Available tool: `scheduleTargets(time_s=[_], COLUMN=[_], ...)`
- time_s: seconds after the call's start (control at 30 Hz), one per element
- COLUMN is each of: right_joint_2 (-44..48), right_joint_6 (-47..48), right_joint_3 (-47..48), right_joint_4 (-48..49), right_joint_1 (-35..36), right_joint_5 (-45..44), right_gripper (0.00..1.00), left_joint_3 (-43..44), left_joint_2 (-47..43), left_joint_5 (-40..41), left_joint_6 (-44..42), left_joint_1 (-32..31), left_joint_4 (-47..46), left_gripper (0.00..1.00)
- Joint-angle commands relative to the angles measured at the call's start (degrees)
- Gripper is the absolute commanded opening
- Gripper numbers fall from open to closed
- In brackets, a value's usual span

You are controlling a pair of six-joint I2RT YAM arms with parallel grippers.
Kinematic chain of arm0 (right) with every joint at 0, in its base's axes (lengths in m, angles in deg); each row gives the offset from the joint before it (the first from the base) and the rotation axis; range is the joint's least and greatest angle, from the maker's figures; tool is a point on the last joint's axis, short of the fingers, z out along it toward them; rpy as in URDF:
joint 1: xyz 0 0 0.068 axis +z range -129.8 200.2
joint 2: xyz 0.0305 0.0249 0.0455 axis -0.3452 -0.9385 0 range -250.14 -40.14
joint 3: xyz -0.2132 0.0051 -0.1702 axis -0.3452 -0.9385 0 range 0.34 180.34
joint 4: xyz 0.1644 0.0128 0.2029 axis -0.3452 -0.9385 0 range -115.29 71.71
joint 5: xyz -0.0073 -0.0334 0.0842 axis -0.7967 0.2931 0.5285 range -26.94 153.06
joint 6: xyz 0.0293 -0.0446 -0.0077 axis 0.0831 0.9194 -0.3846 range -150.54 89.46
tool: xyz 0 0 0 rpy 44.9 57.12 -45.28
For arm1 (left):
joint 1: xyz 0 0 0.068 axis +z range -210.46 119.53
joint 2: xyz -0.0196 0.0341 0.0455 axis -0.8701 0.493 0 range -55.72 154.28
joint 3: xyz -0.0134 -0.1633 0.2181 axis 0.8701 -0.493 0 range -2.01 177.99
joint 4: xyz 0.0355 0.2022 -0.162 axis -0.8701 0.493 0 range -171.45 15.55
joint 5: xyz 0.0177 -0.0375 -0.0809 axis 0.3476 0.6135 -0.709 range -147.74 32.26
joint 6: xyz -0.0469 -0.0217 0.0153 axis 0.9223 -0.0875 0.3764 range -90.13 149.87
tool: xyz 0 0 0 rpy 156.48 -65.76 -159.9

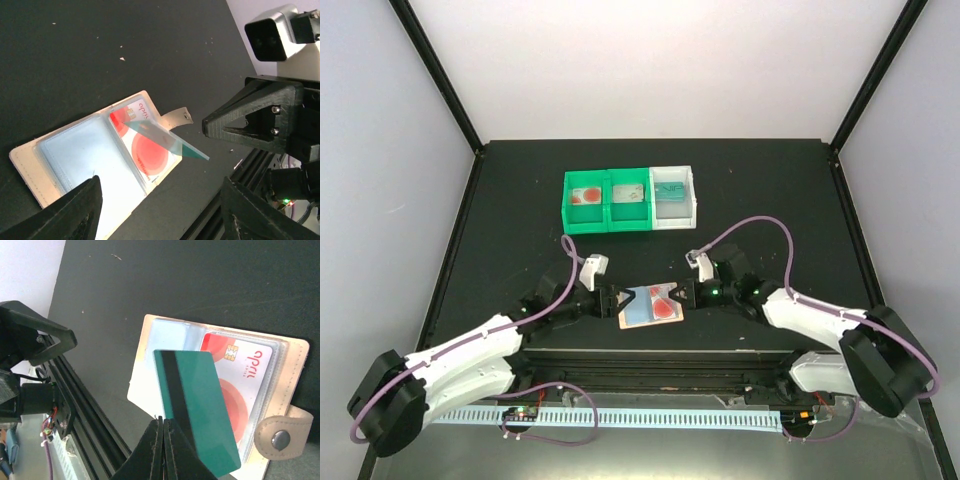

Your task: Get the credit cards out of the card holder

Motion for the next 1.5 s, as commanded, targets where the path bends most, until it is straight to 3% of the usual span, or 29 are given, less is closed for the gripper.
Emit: scheduleTargets(time_s=[0.0,0.27,0.4,0.63,0.93,1.07,1.47], right_joint_2=[-1.67,-3.06,-3.01,-6.20,-10.59,-10.94,-14.87], right_joint_6=[3.64,5.94,4.88,1.93,3.04,4.39,4.64], right_joint_3=[2.80,3.78,2.57,1.74,4.88,5.81,4.32], right_joint_4=[-2.40,-6.35,-6.56,-3.17,-2.94,-3.69,-0.75], right_joint_1=[-0.35,-0.21,0.52,3.74,4.80,4.69,4.78], right_joint_5=[-0.90,-3.99,-4.05,-3.59,-7.33,-9.71,-10.16], right_gripper=[0.01,0.17,0.26,0.34,0.32,0.32,0.28], left_joint_3=[0.01,3.98,3.88,3.69,3.75,1.74,0.83], left_joint_2=[1.26,18.24,22.67,27.83,25.68,24.20,30.79], left_joint_5=[-4.49,-11.34,-9.62,-11.14,-8.91,-9.31,-7.49], left_joint_6=[-2.28,-0.36,1.48,3.62,6.96,11.29,15.78], left_joint_1=[0.84,0.87,0.80,0.76,0.77,0.52,-0.35], left_joint_4=[-2.54,-7.12,-7.58,-10.21,-9.29,-13.07,-20.10], left_gripper=[0.65,0.57,0.59,0.56,0.51,0.51,0.50])
